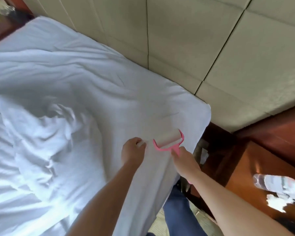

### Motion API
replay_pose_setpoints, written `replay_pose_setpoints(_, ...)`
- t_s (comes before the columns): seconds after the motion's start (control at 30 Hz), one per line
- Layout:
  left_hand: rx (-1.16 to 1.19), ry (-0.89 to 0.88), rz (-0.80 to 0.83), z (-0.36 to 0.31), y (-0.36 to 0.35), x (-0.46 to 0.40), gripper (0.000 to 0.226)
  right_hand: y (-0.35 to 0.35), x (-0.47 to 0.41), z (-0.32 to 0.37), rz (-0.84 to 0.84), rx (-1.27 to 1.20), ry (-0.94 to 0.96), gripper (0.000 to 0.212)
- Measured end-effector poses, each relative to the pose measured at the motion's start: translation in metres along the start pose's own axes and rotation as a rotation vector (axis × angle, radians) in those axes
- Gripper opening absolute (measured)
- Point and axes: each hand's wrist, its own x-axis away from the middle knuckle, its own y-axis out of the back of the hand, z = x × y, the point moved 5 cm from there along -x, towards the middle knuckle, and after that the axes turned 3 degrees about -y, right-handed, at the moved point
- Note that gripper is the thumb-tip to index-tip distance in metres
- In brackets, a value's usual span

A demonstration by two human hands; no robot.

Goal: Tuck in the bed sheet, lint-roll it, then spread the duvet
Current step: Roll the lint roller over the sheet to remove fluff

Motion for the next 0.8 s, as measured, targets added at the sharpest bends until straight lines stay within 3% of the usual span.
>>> replay_pose_setpoints(0.4, 0.02, 0.119, -0.031, -0.027, -0.062, -0.089, 0.014, 0.029, -0.127, -0.009, 0.077, 0.112, -0.033, 0.038)
replay_pose_setpoints(0.8, -0.049, 0.074, -0.146, -0.015, -0.093, -0.178, 0.017, 0.02, -0.258, 0.09, -0.032, 0.145, 0.119, 0.046)
